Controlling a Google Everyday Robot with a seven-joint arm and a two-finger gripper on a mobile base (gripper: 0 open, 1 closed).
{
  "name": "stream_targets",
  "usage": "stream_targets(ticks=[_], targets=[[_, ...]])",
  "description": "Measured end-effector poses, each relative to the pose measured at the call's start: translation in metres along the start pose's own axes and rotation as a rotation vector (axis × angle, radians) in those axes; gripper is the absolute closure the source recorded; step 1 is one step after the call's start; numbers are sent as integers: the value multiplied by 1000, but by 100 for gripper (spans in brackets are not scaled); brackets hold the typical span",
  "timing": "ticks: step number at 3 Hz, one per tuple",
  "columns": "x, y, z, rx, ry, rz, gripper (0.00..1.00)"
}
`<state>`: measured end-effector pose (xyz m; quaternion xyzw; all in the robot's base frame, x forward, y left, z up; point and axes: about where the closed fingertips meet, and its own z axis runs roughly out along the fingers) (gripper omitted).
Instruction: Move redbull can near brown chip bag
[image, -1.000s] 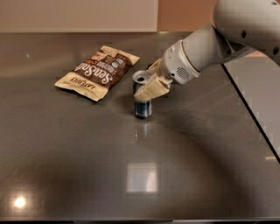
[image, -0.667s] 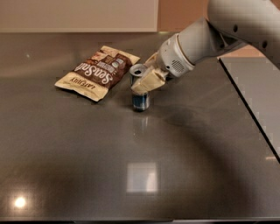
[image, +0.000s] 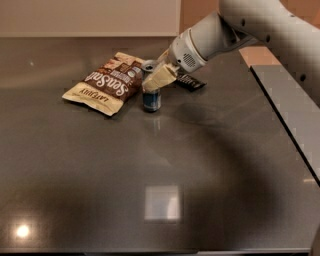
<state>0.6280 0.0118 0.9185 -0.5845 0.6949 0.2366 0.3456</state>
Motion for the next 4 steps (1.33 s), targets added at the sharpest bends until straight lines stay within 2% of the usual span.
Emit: stream_targets(ticks=[1,2,4], targets=[[-10,-19,16,-17,6,5,100],[-16,-28,28,-33,22,11,82],[-19,-31,38,-54,27,18,36]])
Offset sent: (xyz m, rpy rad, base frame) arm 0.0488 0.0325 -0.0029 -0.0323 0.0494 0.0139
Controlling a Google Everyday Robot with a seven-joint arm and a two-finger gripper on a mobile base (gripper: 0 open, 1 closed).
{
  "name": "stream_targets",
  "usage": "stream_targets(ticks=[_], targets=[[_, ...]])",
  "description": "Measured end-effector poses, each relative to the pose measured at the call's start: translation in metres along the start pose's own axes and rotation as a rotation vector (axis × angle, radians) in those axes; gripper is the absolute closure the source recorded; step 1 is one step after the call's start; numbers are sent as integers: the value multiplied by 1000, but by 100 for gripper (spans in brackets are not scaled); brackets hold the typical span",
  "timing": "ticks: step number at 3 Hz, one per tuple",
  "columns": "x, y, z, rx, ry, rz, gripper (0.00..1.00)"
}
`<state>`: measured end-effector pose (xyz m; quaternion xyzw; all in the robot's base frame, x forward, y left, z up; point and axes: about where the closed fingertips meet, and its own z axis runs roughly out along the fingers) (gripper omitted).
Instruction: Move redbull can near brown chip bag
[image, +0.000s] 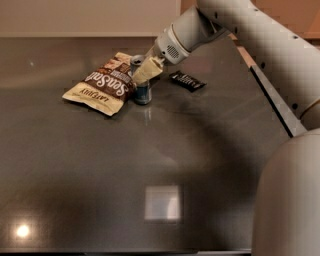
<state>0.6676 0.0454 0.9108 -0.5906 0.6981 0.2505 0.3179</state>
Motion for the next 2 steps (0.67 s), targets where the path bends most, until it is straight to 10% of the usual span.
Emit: stream_targets(ticks=[2], targets=[[0,1,6,-9,1,-1,0]])
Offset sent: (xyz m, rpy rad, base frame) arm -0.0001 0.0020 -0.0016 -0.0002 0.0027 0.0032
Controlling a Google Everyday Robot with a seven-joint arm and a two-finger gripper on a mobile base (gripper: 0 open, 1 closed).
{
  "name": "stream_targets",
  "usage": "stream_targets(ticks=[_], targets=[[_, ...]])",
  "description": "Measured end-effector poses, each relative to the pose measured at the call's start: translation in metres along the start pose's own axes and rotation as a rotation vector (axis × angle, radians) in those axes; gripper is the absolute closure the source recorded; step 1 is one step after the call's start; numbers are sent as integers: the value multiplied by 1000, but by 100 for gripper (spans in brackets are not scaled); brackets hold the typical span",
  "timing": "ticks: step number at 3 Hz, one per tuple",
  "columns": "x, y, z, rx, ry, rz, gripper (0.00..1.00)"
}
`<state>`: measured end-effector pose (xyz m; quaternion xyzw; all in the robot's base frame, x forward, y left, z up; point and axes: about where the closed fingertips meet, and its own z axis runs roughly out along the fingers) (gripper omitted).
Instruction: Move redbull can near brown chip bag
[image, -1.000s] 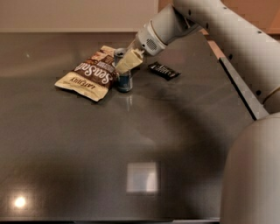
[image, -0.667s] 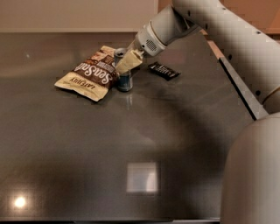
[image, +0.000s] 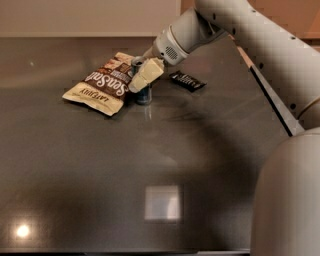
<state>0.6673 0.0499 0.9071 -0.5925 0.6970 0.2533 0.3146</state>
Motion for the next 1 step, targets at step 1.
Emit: stream_targets(ticks=[1], targets=[[0,0,0,0,0,0,0]])
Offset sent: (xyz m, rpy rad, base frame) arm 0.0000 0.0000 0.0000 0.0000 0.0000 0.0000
